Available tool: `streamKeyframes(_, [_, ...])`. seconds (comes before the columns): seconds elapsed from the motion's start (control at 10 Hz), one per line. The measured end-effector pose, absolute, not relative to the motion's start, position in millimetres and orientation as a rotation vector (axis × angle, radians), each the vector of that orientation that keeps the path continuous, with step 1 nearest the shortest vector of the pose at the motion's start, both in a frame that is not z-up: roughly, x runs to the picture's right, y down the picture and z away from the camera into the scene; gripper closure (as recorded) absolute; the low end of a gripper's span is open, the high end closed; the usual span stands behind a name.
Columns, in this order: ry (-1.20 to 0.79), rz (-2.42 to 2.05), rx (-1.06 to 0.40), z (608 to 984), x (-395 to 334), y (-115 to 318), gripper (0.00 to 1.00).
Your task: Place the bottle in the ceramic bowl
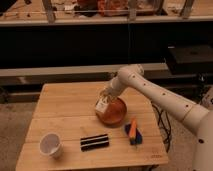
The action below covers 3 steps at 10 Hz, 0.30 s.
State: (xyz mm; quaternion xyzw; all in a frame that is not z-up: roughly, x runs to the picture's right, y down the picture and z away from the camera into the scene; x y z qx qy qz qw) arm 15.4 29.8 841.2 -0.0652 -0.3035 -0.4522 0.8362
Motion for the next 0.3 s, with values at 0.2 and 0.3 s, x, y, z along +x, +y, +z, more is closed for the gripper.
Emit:
streamKeyframes(0.2, [-0.648,-0.965,-0.134,840.1,23.5,29.2,0.2])
streamKeyframes(0.3, [-0.649,-0.975,-0.132,839.7,21.8,29.6,0.2])
